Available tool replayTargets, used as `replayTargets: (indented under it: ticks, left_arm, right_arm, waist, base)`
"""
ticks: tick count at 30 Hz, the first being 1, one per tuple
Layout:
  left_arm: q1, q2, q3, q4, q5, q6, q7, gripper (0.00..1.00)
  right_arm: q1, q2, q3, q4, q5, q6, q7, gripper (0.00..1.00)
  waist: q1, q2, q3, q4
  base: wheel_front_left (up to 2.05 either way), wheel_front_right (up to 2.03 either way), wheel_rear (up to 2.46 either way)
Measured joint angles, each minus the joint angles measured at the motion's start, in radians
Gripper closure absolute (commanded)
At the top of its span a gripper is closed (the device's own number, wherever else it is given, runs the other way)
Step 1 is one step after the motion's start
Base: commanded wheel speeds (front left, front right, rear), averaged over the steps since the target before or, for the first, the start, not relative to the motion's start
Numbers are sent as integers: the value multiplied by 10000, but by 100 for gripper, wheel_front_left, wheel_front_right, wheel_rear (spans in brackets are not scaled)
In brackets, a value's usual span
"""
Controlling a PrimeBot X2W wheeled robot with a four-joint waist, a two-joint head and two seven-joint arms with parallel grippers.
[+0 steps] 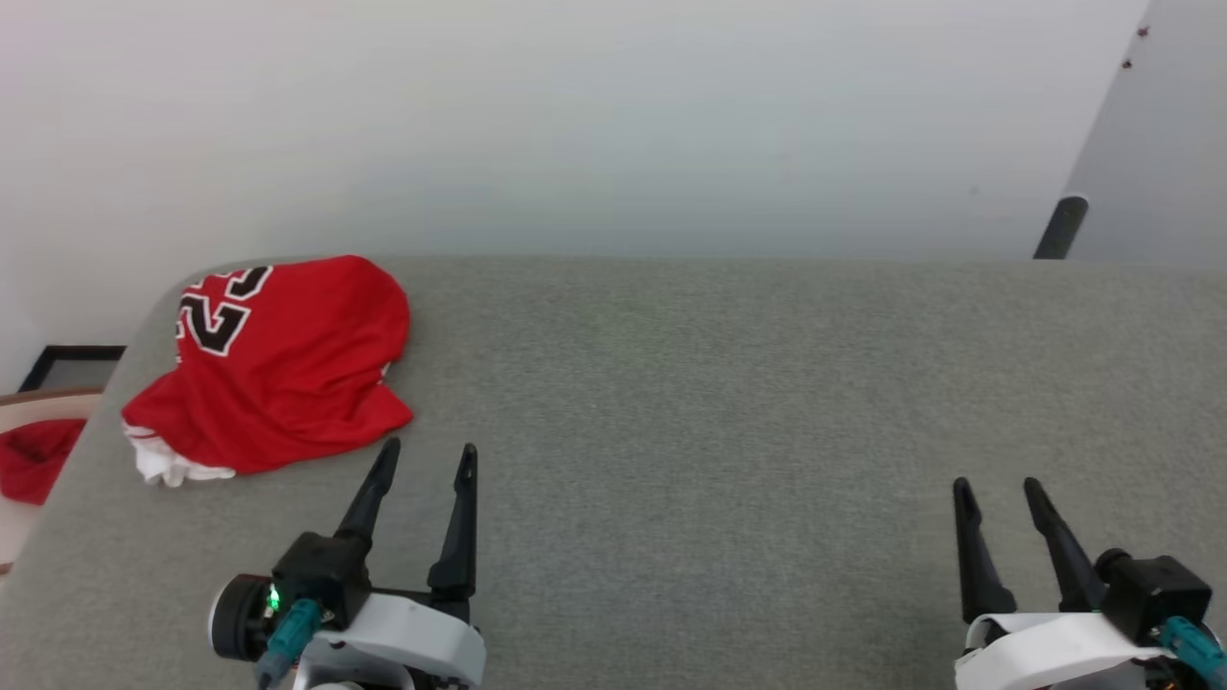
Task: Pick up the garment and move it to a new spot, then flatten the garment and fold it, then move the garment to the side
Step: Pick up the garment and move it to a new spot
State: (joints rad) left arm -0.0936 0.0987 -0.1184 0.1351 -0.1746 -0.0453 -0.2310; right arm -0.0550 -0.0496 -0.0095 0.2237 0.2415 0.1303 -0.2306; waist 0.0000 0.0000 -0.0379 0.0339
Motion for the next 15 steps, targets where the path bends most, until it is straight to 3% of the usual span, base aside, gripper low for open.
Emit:
replayTargets:
  ticks: [8,15]
  left_arm:
    - [-17,21,485,382,439,40,-159,0]
    - [216,253,1248,368,909,378,-291,0]
  right_arm:
    - [49,-4,506,84,-407,0,-161,0]
    - [2,-8,1254,236,-738,2,-299,0]
  waist:
    - [0,0,-160,539]
    - [0,0,-409,1545]
  base:
    - [0,0,0]
    - [0,0,0]
